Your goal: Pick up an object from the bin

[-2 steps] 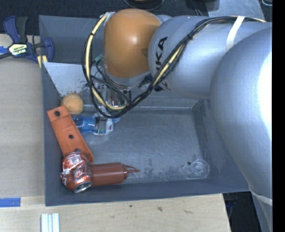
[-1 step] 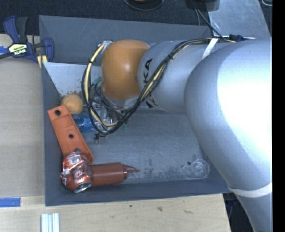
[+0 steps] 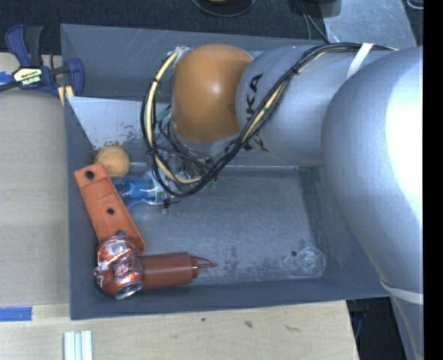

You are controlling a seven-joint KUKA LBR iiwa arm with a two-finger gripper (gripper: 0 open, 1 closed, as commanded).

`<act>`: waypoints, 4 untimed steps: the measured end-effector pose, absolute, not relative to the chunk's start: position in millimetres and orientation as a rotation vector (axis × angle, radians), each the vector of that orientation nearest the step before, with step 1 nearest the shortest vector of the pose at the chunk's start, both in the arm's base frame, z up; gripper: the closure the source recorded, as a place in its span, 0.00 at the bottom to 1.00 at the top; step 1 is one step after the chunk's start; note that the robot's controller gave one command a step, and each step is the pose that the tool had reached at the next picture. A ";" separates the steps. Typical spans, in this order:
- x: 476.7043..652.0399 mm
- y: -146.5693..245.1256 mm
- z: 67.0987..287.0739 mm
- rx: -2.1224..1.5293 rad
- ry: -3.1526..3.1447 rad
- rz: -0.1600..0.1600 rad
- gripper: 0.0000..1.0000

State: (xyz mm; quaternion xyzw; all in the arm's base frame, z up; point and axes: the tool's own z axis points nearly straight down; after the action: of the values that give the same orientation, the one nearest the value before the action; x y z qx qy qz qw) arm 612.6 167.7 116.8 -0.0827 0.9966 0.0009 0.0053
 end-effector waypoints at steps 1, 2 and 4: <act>615.0 180.4 69.2 -0.093 3.144 0.001 0.00; 619.8 174.6 70.6 -0.266 3.121 0.001 0.00; 615.2 179.9 69.6 -0.098 3.144 0.000 1.00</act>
Offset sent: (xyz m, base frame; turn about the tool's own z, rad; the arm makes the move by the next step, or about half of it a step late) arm 0.0065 0.0075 -0.0468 -0.0050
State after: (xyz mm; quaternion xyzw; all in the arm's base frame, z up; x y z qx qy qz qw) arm 615.2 179.9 69.6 -0.0311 0.9995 0.0001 -0.0020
